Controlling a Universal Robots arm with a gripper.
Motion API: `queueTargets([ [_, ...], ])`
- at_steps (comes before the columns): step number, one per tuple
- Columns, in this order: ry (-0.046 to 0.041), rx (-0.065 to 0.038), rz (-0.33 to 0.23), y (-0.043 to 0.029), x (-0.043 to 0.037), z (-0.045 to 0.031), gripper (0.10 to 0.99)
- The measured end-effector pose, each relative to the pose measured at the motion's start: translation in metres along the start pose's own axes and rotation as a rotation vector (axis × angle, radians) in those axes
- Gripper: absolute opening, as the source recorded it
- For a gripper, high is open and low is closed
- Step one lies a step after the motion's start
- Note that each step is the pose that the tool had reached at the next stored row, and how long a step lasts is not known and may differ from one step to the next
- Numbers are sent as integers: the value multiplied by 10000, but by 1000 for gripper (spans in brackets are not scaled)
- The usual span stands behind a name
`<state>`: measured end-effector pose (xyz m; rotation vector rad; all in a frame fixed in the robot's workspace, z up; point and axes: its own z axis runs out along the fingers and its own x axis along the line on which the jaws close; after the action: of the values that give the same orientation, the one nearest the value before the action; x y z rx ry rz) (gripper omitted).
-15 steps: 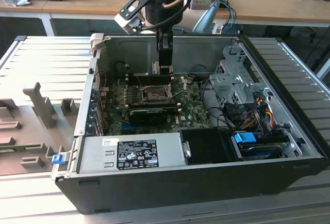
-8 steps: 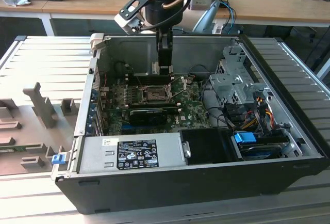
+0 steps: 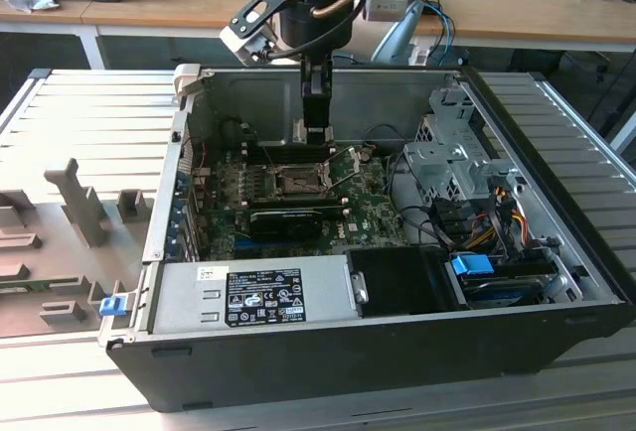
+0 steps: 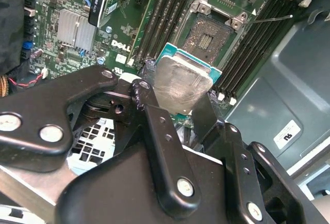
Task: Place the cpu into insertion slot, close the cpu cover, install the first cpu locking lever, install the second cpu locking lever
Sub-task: 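Place the cpu into insertion slot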
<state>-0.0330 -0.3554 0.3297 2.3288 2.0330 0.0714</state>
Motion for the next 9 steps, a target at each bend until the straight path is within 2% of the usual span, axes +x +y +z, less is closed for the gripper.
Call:
queueTargets([
  [2, -15, 0, 204, 0, 0, 3, 525],
  [9, -15, 0, 185, -1, 0, 17, 525],
])
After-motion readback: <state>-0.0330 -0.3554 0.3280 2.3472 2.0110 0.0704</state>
